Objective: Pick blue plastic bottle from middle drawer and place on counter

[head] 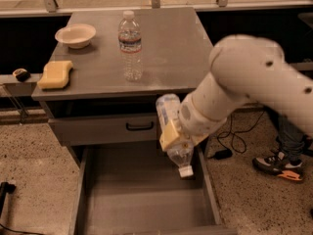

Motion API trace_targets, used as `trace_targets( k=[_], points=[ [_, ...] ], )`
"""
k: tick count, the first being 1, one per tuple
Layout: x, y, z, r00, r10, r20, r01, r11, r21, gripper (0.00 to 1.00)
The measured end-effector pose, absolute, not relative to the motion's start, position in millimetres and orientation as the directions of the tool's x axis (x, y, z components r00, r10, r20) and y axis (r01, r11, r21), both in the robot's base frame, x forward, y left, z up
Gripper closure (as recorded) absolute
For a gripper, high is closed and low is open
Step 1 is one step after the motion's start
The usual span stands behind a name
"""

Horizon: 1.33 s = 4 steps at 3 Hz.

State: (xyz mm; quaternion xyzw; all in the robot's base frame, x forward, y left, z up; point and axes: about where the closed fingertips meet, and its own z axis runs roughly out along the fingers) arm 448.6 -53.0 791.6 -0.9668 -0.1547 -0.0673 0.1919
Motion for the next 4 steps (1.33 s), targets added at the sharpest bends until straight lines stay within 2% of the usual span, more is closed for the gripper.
trace_targets(
  k=[1, 2, 3, 4],
  points=[
    [465.5, -67.5, 850.7, 0.952, 0.239, 0.193, 0.292, -0.898, -0.328, 1.0],
    [495.0, -87.0, 888.8, 0.963, 0.129, 0.237, 0.201, -0.93, -0.308, 1.0],
    [498.9, -86.7, 890.5, 0.964, 0.122, 0.235, 0.193, -0.93, -0.312, 1.0],
    [524.1, -92.0, 880.6, 0.983, 0.092, 0.16, 0.143, -0.926, -0.35, 1.0]
  ],
)
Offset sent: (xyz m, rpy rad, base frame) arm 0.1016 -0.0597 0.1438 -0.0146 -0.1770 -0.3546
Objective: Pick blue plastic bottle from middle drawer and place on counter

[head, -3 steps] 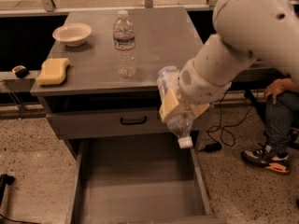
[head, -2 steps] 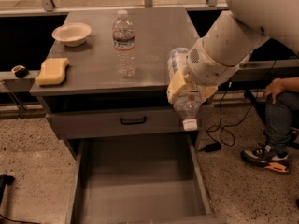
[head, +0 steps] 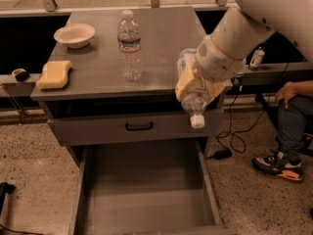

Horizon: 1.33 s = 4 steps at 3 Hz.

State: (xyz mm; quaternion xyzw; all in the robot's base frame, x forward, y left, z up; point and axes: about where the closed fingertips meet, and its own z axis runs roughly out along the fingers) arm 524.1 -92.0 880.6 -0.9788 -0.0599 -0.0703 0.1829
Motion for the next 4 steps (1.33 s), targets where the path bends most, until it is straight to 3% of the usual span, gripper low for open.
trace_targets(
  k=[2, 4],
  points=[
    [610.6, -70.4, 879.9, 0.994, 0.012, 0.11, 0.059, -0.897, -0.438, 1.0],
    [643.5, -60.0, 864.3, 0.992, -0.01, 0.123, 0.036, -0.93, -0.367, 1.0]
  ],
)
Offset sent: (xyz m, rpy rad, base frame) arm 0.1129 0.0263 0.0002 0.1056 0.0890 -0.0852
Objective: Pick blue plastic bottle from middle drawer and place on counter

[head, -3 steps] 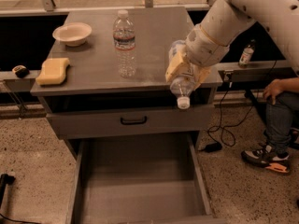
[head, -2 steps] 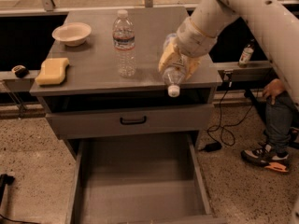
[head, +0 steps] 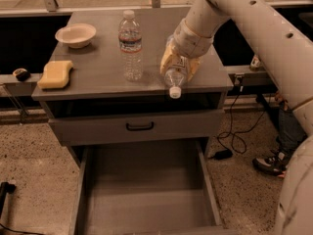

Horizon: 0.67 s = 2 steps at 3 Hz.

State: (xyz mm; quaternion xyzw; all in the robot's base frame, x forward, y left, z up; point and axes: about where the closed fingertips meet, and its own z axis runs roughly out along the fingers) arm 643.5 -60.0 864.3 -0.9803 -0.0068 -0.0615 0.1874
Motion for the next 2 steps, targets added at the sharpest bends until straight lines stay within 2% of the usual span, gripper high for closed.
trace_targets(
  k=[1, 2],
  points=[
    [649.8, -56.3, 851.7, 0.993, -0.003, 0.116, 0.034, -0.949, -0.314, 0.97],
    [653.2, -54.9, 846.4, 0.994, 0.001, 0.109, 0.032, -0.957, -0.288, 0.74]
  ],
)
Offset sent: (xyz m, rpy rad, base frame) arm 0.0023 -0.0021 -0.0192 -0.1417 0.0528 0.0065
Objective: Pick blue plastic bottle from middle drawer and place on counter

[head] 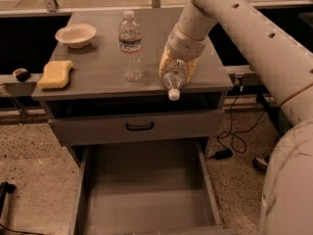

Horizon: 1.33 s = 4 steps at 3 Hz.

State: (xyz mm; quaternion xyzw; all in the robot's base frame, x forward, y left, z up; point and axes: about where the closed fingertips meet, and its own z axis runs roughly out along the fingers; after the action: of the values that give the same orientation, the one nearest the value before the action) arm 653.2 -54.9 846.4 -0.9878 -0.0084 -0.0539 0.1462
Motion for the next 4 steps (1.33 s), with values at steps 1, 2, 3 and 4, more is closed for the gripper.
trace_targets(
  k=[1, 2, 3, 4],
  points=[
    [657.2, -54.8, 844.7, 0.996, 0.008, 0.091, 0.034, -0.96, -0.278, 0.5],
    [662.4, -56.2, 843.9, 0.997, 0.013, 0.076, 0.033, -0.963, -0.268, 0.28],
    [668.0, -58.5, 844.6, 0.998, 0.008, 0.07, 0.026, -0.965, -0.263, 0.04],
    [672.8, -59.7, 845.6, 0.997, 0.008, 0.07, 0.026, -0.966, -0.258, 0.0]
  ],
)
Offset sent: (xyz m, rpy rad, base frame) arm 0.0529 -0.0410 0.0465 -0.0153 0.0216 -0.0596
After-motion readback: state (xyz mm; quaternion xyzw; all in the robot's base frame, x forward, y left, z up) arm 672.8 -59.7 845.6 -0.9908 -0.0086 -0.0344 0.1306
